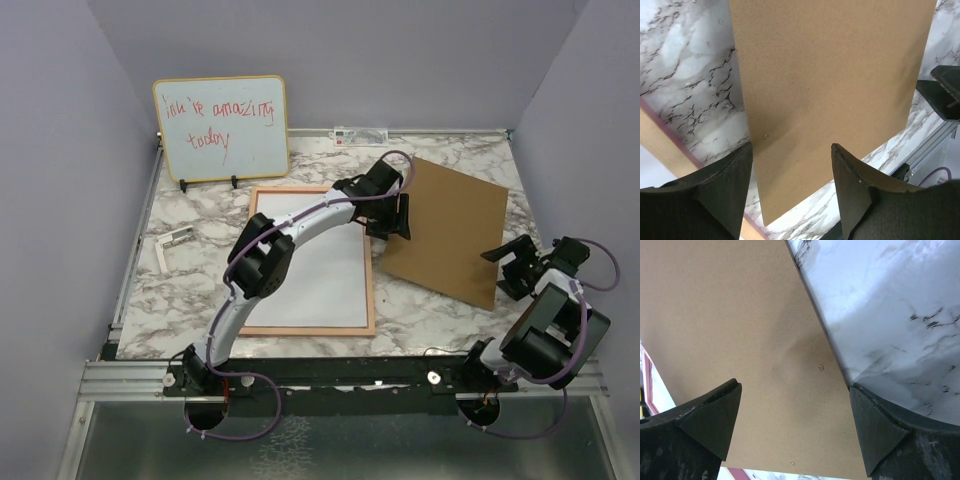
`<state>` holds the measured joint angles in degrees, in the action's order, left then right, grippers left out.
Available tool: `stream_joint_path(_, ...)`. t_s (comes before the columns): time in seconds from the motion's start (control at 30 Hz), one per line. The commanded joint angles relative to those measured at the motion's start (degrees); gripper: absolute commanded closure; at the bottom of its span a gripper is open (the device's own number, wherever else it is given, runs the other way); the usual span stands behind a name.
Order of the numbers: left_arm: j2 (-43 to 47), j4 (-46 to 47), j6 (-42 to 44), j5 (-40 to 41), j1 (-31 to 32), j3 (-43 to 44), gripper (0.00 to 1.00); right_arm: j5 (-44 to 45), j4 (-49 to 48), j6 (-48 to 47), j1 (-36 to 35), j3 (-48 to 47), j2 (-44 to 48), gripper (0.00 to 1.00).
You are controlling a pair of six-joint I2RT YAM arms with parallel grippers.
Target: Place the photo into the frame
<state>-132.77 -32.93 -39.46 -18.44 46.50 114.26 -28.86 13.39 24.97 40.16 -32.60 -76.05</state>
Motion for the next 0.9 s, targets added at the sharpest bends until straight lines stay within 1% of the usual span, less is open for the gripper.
stream_joint_path(0.0,6.1,4.7,-1.7,-4.5,3.0,-2.5,0.38,-14.6,7.1,5.4,-3.6,3.1,0.5,0.09)
stream_joint_path(0.27,14.0,4.5,-1.5,-2.2,1.3,-13.0,0.36,-15.0,4.3,8.1,-10.9,5.0,1.4,0.09)
stream_joint_path(0.37,15.8,4.4,-1.0,-1.9,0.0,-17.0,0.36,-14.2,2.6,10.0,-14.7,5.9,2.2,0.09)
stream_joint_path(0.47,17.3,4.4,-0.1,-1.5,-1.5,-20.8,0.36,-13.5,1.6,11.2,-17.1,6.2,2.8,0.09)
stream_joint_path(0.7,18.8,4.1,2.6,-1.6,-4.3,-25.7,0.36,-11.8,2.1,10.3,-18.8,7.4,3.7,0.09)
stream_joint_path(0.87,20.4,2.2,4.7,0.9,-5.9,-27.6,0.34,-9.6,4.3,7.5,-18.8,7.6,4.5,0.09)
